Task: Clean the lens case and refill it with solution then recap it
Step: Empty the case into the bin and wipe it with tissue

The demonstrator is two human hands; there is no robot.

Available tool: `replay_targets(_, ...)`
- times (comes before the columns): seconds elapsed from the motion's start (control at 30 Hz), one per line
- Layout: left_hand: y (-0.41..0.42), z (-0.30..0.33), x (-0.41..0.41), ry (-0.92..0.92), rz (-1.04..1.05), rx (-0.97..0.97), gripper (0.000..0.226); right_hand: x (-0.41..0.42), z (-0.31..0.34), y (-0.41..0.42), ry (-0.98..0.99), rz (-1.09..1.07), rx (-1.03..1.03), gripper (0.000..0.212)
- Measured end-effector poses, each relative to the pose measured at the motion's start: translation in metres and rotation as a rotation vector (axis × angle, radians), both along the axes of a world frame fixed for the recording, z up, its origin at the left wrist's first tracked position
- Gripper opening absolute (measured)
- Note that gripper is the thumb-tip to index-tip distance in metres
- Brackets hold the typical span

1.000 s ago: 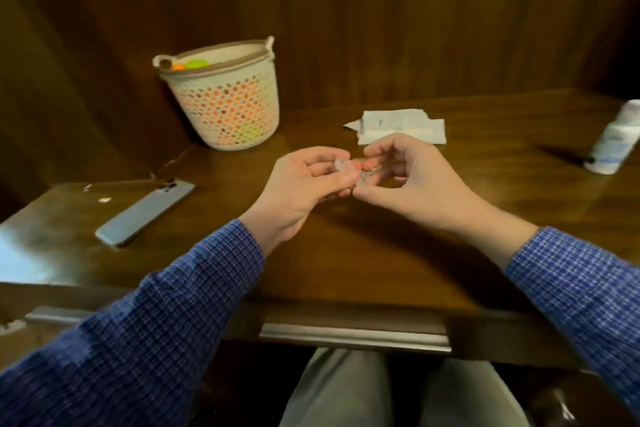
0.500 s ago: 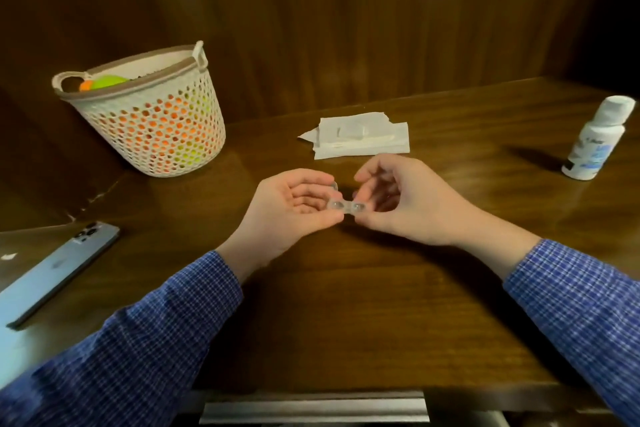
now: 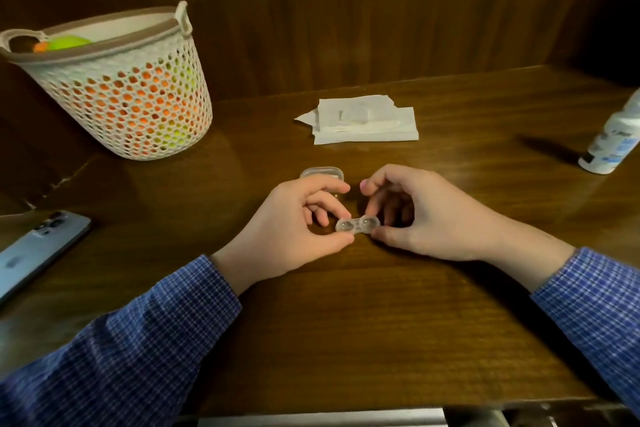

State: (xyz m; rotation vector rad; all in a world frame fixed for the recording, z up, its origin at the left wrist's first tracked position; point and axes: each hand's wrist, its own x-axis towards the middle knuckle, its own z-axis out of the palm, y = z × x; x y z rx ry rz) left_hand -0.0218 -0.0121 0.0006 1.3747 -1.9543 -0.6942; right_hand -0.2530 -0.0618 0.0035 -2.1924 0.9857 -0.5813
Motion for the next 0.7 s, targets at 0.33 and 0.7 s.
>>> replay_targets(0.33,0.003,-0.006,-0.001,0.019,0.039,0.03,0.059,-0.004,0.021,-0.016,-0.215,-0.18,-0.116,0.021)
replay_targets(0.7,-0.004,-0.012,0.002,0.044,0.024,0.055,0.055,0.058,0.024,-0.166,0.182,-0.453,-0.196,0.047)
